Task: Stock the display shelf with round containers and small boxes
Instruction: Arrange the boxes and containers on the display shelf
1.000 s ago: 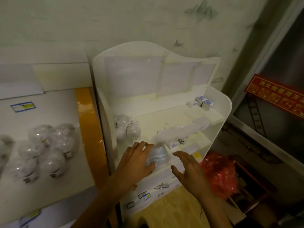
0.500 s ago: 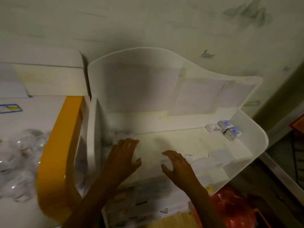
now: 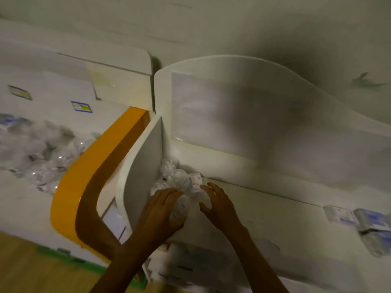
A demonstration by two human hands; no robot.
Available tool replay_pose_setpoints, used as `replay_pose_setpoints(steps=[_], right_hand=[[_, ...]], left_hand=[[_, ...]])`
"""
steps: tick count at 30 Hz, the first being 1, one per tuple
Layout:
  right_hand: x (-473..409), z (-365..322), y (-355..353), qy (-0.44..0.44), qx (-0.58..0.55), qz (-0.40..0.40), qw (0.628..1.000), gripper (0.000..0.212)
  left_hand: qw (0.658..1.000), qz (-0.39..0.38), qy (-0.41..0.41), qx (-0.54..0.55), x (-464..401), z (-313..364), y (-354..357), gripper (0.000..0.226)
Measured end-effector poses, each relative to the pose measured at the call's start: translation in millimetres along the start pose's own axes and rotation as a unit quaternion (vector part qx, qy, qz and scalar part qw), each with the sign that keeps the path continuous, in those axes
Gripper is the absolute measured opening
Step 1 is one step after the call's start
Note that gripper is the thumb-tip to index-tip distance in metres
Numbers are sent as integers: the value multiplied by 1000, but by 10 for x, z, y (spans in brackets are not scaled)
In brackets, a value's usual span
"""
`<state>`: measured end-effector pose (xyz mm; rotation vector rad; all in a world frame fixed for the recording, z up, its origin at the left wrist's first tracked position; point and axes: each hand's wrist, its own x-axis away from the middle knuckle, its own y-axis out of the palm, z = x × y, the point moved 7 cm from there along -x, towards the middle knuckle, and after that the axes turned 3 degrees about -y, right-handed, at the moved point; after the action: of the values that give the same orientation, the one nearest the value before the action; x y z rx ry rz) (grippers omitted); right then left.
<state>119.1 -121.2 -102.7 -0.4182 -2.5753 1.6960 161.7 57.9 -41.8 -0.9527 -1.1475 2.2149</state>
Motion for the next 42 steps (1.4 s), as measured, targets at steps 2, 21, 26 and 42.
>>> replay_pose_setpoints(steps=[2,21,26,42], right_hand=[[-95,-7,92,-27,-1,0,1000,63],[74,498,114,13,-58,-5,998,54],[78,555,48,9,-101,-7,995,50],[492,190,-938,-51,-386,37,920,32]], left_hand=[[999,-14,-27,-28,4,-15,46,78],[993,-40,-89,58,80,66,433,81],[989,-35,-107,93,77,86,385,80],[967,133,-153,153,407,567,-580,81]])
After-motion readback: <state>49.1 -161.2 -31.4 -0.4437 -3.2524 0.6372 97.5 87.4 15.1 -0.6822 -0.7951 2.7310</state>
